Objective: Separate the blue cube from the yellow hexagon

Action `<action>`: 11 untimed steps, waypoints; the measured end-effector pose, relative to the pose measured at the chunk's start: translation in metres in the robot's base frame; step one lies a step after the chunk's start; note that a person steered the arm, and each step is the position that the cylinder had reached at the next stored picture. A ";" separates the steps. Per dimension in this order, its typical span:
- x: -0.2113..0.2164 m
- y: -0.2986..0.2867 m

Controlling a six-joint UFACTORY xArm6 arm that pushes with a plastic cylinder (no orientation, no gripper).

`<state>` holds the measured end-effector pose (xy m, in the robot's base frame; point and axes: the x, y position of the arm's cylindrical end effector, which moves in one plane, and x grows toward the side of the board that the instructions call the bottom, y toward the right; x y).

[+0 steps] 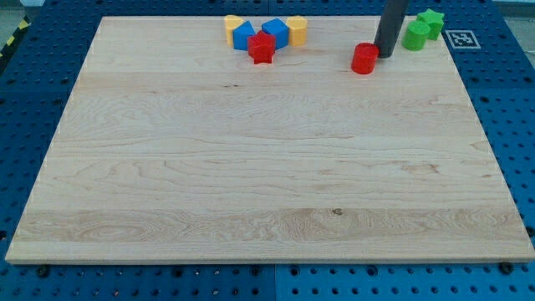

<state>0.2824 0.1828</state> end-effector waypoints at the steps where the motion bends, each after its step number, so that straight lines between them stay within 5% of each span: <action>1: -0.034 -0.035; 3: -0.083 -0.128; 6: -0.033 -0.181; 9: 0.003 -0.293; 11: 0.002 -0.315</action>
